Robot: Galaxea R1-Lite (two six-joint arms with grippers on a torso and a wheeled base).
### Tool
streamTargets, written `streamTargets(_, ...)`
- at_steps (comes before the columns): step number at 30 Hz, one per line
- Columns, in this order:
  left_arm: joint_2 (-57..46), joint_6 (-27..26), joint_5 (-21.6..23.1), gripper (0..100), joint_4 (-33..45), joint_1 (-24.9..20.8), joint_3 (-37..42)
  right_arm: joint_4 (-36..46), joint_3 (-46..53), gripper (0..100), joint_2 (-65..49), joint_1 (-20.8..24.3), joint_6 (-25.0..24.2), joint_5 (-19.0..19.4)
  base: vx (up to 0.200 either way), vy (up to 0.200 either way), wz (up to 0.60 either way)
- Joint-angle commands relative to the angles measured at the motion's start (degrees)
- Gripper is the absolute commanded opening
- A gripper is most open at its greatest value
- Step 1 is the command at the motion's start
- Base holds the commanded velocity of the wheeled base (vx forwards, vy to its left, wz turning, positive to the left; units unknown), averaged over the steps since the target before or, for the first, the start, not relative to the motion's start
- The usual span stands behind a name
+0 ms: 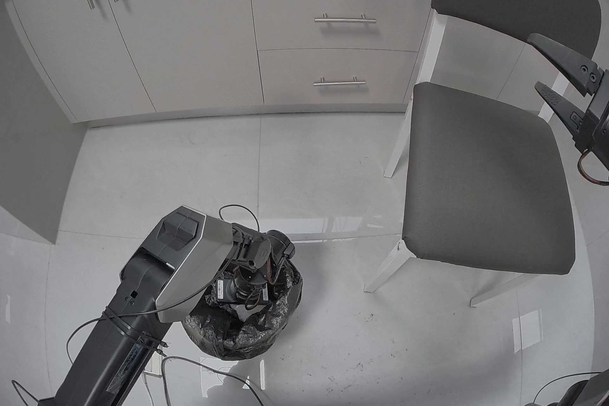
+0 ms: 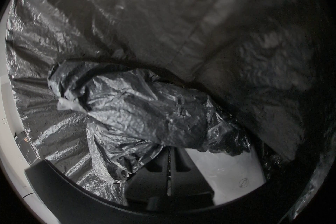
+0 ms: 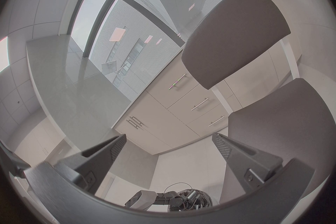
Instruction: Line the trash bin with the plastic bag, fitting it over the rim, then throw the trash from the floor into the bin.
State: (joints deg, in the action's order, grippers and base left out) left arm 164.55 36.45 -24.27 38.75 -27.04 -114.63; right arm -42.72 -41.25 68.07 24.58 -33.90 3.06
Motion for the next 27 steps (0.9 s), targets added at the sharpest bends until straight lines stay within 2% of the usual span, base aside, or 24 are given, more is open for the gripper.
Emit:
streamTargets(1, 0.86, 0.20, 0.72, 0, 0.09, 0.41, 0.04, -0.09, 0.03, 100, 0.13, -0.14, -0.02, 0.02, 0.000, 0.000, 0.00)
streamTargets(5, 0.95, 1.61, 1.24, 0, -1.93, 0.67, 0.04, -0.09, 0.03, 100, 0.31, -0.41, -0.02, 0.02, 0.000, 0.000, 0.00)
streamTargets(8, 0.51, 3.98, 3.27, 0, -4.04, 0.76, 0.04, -0.70, 0.21, 100, 0.39, -0.49, -0.02, 0.02, 0.000, 0.000, 0.00)
streamTargets(20, -1.07, 9.69, 6.34, 0, -4.21, 0.58, 0.04, -2.55, 1.26, 100, 0.48, -0.49, 0.15, 0.19, 0.000, 0.000, 0.00)
streamTargets(27, -1.34, 15.93, 9.59, 0, -3.16, 0.58, 0.04, -2.55, 1.26, 100, 0.57, -0.49, 0.24, 0.19, 0.000, 0.000, 0.00)
